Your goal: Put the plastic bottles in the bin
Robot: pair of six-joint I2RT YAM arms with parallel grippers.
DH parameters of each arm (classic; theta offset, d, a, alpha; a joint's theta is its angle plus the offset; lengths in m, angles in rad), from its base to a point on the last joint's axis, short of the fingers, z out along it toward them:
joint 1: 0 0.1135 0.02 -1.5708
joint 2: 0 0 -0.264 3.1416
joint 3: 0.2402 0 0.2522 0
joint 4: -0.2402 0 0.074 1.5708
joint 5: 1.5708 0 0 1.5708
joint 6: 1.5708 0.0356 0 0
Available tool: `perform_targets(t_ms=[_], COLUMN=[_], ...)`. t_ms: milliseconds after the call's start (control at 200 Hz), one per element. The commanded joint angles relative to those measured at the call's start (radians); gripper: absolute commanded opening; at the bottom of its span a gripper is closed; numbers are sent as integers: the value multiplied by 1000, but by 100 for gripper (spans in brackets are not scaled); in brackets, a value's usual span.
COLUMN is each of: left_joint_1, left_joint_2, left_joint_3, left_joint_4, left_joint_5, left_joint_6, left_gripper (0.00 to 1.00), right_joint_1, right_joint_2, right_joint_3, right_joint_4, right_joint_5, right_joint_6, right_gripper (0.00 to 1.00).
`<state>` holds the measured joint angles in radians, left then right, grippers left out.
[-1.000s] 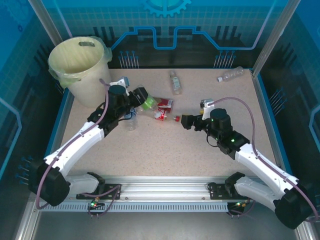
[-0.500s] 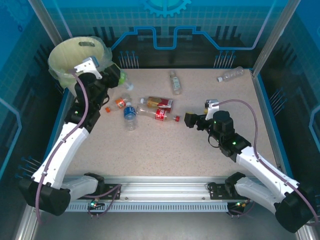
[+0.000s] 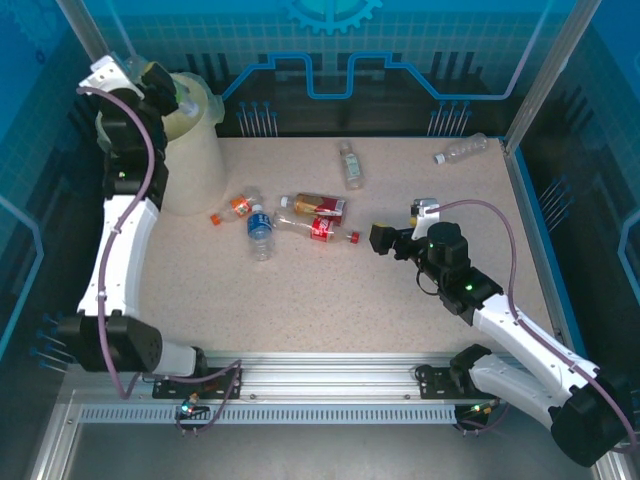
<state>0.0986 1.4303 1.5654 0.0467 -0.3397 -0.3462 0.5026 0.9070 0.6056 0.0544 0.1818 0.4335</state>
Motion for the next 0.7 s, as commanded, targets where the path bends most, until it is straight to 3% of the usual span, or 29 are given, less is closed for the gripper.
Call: perform_targets(t_ms=[0,165,430,695], left_joint_1=[59,123,137,170], left_joint_2=[51,163,351,468], left_joint_3=[52,100,254,322], left_joint_4=[-15,-32,-109,-139], left_joint_5=[55,71,39,96], left_joint_6=[-119,-223,-195,-366], left_gripper=[51,51,52,54], right_joint_1=[-13,-12,-12,-14], right_joint_2=[-5,-8,-10,-24], right_joint_3=[20,34,48,52], right_joint_4=[19,-11,-54,-74], right_joint_5=[-12,-49,-55,-29], right_joint_6=[-19,-42,-33,-20], right_gripper=[100,100,100,100])
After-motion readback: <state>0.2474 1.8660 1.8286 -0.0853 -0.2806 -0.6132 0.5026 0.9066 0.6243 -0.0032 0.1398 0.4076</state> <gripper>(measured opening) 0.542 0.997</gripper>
